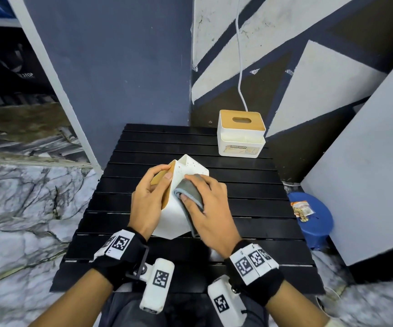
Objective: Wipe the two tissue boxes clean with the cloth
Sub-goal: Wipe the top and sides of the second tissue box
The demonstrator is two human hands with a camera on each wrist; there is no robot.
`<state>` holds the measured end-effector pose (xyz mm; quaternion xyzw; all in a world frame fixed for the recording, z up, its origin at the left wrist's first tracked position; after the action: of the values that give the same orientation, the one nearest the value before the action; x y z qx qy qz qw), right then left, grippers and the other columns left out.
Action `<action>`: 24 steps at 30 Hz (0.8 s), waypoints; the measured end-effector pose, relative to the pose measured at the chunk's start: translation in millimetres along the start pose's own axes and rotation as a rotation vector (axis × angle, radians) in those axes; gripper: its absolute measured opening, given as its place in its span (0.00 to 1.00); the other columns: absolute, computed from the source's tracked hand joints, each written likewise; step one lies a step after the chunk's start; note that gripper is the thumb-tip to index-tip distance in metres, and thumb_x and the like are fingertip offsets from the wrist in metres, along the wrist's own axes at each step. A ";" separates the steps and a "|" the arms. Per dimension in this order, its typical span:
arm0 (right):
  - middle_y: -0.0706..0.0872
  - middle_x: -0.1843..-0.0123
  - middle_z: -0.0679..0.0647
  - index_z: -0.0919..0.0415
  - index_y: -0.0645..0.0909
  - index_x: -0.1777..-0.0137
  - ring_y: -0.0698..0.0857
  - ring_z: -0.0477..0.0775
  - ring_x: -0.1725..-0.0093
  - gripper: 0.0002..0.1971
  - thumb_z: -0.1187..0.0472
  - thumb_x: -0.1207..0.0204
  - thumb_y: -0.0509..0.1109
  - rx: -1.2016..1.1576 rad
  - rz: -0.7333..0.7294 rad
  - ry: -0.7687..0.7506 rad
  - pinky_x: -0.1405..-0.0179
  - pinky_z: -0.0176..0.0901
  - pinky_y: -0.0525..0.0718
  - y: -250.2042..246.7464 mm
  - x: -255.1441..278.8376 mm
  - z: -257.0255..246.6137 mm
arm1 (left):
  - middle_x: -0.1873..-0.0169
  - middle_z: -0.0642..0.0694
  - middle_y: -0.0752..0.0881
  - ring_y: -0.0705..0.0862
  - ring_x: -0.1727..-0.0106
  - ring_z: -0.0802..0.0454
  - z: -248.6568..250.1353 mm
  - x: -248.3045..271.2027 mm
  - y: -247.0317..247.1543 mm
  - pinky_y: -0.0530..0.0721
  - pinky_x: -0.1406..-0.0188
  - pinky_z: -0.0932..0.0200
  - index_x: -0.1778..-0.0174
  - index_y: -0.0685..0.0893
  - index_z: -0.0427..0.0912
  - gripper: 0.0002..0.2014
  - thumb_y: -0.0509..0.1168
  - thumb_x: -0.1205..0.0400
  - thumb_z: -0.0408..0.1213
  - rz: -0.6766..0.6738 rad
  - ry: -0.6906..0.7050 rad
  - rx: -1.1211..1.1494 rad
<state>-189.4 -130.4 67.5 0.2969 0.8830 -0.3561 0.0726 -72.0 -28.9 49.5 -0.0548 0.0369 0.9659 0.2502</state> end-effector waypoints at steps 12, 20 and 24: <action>0.75 0.33 0.47 0.43 0.75 0.31 0.69 0.51 0.35 0.21 0.40 0.22 0.60 0.057 -0.005 0.007 0.30 0.49 0.69 1.2 -38.2 15.2 | 0.51 0.52 0.93 0.91 0.47 0.45 0.5 -1.4 -1.8 0.87 0.39 0.38 0.42 0.88 0.58 0.17 0.68 0.23 0.58 0.002 -0.031 0.017; 0.72 0.30 0.45 0.42 0.72 0.28 0.66 0.48 0.35 0.22 0.41 0.21 0.59 0.048 0.001 -0.030 0.31 0.38 0.64 0.2 -13.5 13.1 | 0.46 0.49 0.92 0.90 0.44 0.41 3.6 -1.0 -0.8 0.86 0.38 0.33 0.40 0.88 0.53 0.09 0.68 0.15 0.45 -0.024 -0.042 0.003; 0.74 0.32 0.47 0.42 0.73 0.30 0.68 0.51 0.35 0.20 0.43 0.21 0.61 0.054 0.020 0.002 0.33 0.39 0.64 0.6 -41.3 22.2 | 0.47 0.48 0.92 0.88 0.44 0.36 5.6 -1.2 0.6 0.85 0.38 0.33 0.39 0.88 0.54 0.18 0.70 0.22 0.56 -0.045 -0.034 0.004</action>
<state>-157.4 -164.5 64.9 0.3081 0.8700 -0.3789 0.0674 -71.8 -29.4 55.2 -0.0387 0.0335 0.9608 0.2723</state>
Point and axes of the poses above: each hand's wrist, its own x-axis away from the middle knuckle, its own y-axis out of the palm, z = x × y, the point moved 5 cm from there along -x, towards the middle knuckle
